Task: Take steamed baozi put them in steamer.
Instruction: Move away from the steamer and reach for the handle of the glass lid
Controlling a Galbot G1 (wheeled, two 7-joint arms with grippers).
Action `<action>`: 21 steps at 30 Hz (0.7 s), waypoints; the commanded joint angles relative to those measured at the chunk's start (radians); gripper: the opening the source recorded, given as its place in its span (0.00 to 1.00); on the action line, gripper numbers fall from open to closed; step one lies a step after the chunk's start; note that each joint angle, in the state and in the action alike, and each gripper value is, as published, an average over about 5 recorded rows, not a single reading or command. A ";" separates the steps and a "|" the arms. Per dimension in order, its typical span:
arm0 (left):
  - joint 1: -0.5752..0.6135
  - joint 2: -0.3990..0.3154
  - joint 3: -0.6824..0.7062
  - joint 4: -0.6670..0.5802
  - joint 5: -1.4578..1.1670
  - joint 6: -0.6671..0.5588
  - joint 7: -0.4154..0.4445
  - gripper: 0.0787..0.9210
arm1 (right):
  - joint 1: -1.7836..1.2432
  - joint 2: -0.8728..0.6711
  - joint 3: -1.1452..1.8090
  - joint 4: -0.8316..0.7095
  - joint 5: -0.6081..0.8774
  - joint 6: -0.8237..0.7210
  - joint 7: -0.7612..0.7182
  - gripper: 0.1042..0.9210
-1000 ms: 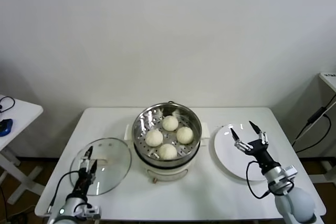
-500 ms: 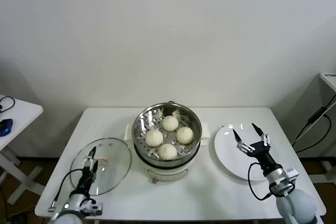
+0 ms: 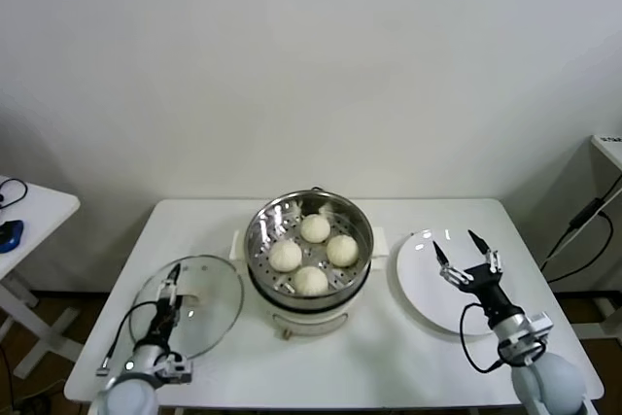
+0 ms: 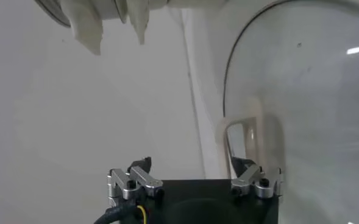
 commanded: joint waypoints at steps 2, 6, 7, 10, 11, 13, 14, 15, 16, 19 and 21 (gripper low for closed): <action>-0.043 0.008 0.013 0.054 -0.042 0.034 -0.023 0.88 | 0.000 0.014 0.001 0.000 -0.027 0.002 -0.004 0.88; -0.049 0.008 0.022 0.064 -0.059 0.047 -0.036 0.88 | 0.000 0.023 0.000 -0.001 -0.037 0.003 -0.010 0.88; -0.050 0.007 0.024 0.069 -0.062 0.049 -0.038 0.88 | 0.000 0.025 0.000 -0.002 -0.039 0.003 -0.012 0.88; -0.055 0.004 0.029 0.081 -0.079 0.052 -0.047 0.88 | 0.000 0.031 0.000 -0.003 -0.045 0.005 -0.017 0.88; -0.056 0.003 0.032 0.084 -0.085 0.053 -0.049 0.88 | -0.001 0.033 0.001 -0.003 -0.047 0.006 -0.019 0.88; -0.057 0.001 0.035 0.088 -0.095 0.055 -0.055 0.88 | 0.000 0.036 0.001 -0.003 -0.050 0.006 -0.021 0.88; -0.058 0.000 0.037 0.090 -0.098 0.056 -0.057 0.88 | 0.000 0.037 0.001 -0.003 -0.051 0.006 -0.021 0.88; -0.059 -0.001 0.038 0.092 -0.101 0.057 -0.059 0.88 | 0.000 0.038 0.001 -0.004 -0.052 0.006 -0.022 0.88; -0.061 -0.002 0.039 0.095 -0.105 0.059 -0.061 0.88 | 0.001 0.039 0.001 -0.004 -0.053 0.006 -0.022 0.88; -0.063 -0.003 0.043 0.099 -0.114 0.061 -0.066 0.88 | 0.001 0.040 0.001 -0.004 -0.056 0.007 -0.024 0.88; -0.062 -0.004 0.045 0.098 -0.118 0.062 -0.067 0.87 | 0.001 0.042 0.001 -0.004 -0.058 0.008 -0.025 0.88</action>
